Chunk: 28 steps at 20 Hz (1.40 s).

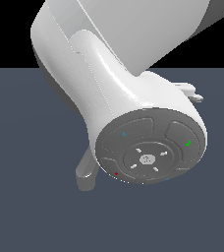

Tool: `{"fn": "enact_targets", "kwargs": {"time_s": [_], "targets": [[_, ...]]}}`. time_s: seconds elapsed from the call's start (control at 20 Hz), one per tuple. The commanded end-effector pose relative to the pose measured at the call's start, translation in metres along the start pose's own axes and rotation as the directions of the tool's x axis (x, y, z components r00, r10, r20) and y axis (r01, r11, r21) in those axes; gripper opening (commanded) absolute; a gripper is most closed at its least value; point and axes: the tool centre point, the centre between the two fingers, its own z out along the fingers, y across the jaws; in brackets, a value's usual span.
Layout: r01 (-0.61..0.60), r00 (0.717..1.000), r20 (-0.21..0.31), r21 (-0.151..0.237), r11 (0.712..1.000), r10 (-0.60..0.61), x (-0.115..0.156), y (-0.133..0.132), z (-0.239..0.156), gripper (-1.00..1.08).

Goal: Turn on the faucet by rotating a designated handle.

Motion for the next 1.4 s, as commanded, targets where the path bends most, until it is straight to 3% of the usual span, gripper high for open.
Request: {"fn": "enact_targets", "kwargs": {"time_s": [0.0, 0.2, 1.35], "targets": [[0.0, 1.0, 0.002, -0.001, 1.0, 0.0, 0.004, -0.005, 0.001, -1.0], [0.0, 1.0, 0.005, 0.008, 1.0, 0.0, 0.005, -0.012, 0.0, -1.0], [-0.001, 1.0, 0.004, 0.0, 1.0, 0.001, 0.067, -0.027, 0.002, -1.0]]}}
